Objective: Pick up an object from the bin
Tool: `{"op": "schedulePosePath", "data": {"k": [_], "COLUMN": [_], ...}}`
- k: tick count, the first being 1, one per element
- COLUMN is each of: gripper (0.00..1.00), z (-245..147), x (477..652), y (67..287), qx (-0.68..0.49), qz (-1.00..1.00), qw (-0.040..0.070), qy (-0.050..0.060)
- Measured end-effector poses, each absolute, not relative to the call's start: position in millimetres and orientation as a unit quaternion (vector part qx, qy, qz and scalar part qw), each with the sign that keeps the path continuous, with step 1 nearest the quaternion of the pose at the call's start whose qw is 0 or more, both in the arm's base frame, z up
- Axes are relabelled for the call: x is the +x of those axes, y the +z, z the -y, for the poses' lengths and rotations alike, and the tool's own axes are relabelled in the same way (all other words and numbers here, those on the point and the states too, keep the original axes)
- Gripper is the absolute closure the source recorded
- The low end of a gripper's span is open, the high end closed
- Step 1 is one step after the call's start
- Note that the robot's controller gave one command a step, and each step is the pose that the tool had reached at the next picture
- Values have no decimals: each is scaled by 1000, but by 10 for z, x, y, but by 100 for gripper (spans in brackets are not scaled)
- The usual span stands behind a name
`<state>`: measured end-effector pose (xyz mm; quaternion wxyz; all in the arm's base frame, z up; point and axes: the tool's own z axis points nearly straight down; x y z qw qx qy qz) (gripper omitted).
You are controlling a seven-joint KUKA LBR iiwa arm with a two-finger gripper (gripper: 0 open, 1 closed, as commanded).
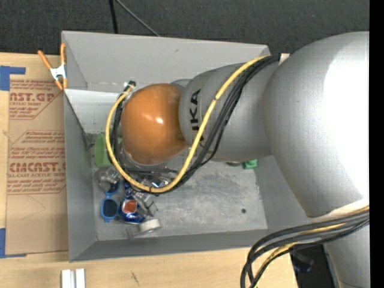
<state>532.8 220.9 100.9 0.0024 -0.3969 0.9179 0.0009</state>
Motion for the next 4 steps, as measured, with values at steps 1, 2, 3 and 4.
{"op": "schedulePosePath", "data": {"k": [1,2,3,4], "gripper": [0,0,0,100], "z": [-2371,-2354,-2194,-2226], "x": [5651,5674,5506,5509], "y": [1000,714,701,722], "qx": [-569,-712,-842,-841], "qz": [-823,-702,-540,-540], "qw": [2,-1,1,4], "qy": [1,0,1,2]}}
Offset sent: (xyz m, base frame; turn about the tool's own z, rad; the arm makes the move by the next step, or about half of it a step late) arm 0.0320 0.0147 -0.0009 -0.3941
